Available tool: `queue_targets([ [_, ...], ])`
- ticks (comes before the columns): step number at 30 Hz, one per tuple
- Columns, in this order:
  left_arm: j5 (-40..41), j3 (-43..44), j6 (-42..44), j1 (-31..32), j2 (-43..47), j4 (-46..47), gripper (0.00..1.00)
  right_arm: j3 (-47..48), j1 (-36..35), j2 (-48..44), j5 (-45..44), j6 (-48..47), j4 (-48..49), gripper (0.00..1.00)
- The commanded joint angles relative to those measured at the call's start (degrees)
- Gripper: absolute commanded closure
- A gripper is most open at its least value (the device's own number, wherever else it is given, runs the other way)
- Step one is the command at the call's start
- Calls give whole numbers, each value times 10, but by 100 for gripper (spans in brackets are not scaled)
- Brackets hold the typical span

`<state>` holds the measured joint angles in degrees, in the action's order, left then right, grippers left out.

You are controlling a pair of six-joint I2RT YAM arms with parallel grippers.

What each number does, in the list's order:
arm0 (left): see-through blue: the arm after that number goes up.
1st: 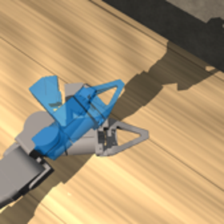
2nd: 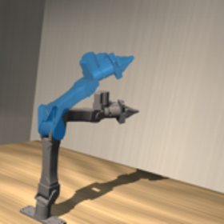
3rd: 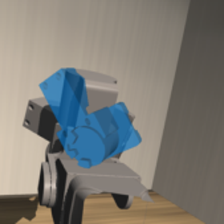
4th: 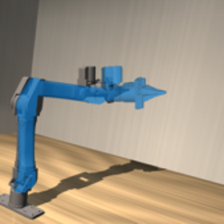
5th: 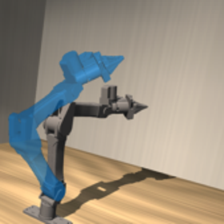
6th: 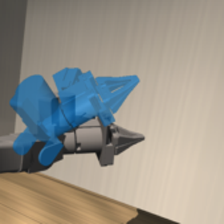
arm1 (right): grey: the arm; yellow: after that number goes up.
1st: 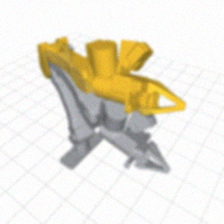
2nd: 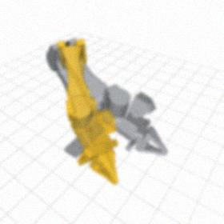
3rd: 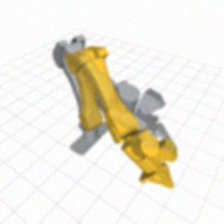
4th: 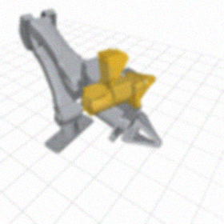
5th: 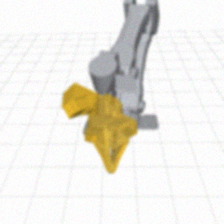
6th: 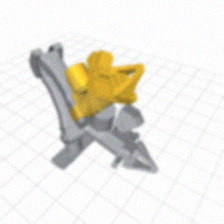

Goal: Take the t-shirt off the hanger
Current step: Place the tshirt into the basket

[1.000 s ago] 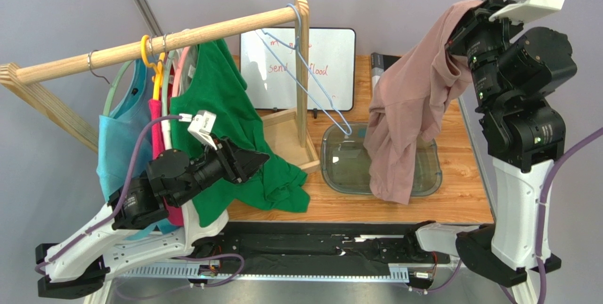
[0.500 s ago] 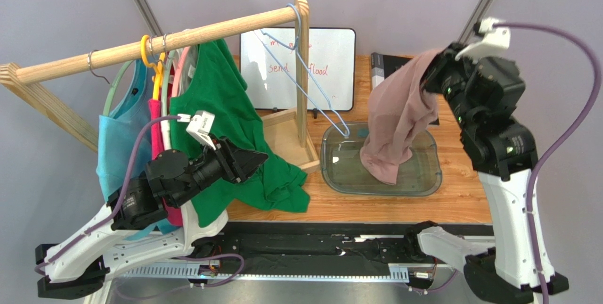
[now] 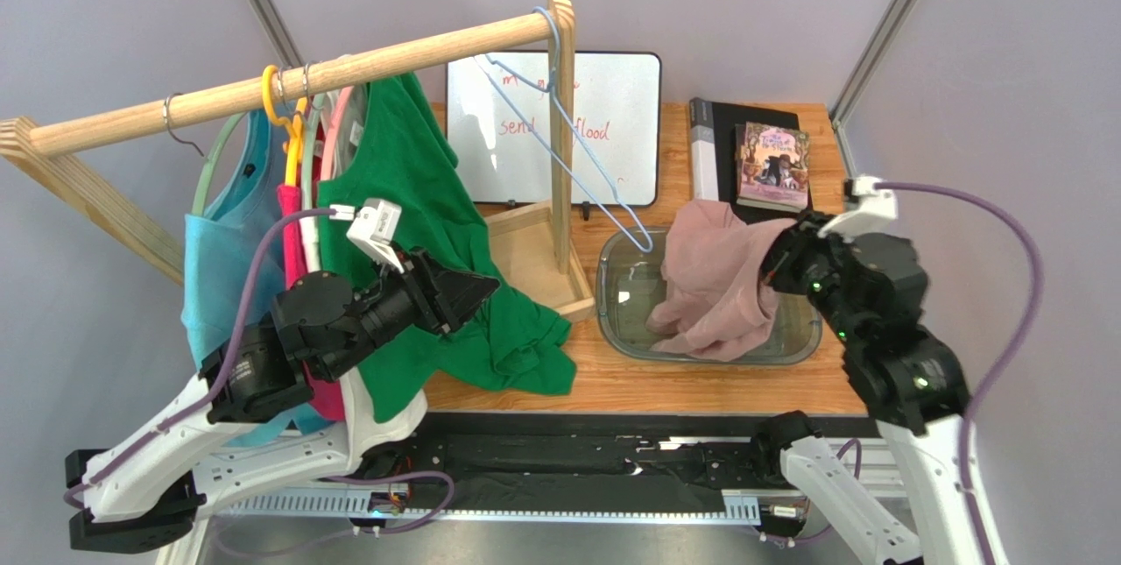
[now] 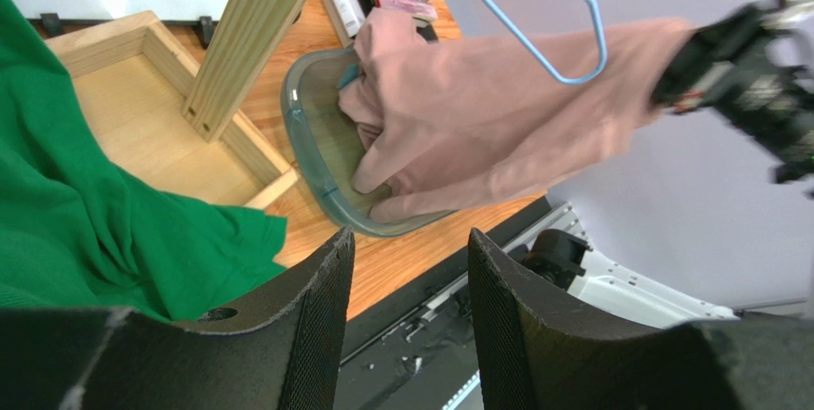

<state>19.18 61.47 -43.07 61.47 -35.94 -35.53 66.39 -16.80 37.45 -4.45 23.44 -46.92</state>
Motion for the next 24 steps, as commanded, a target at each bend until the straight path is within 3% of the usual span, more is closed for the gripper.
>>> queue_targets([
  [1,-21,33,11,0,2,7,47,-130,-2,63,73,76,105,100],
  [4,-39,44,9,0,2,5,47,-158,-12,138,68,88,163,100],
  [9,-55,72,13,0,-1,-6,47,-103,-14,255,45,85,148,99],
  [15,-68,128,37,0,-16,-33,47,-159,-15,265,-10,91,174,88],
  [19,-57,199,76,0,-38,-80,47,-190,-17,285,2,86,185,74],
  [24,-3,348,148,0,-101,-192,46,-131,-24,301,-42,53,97,51],
])
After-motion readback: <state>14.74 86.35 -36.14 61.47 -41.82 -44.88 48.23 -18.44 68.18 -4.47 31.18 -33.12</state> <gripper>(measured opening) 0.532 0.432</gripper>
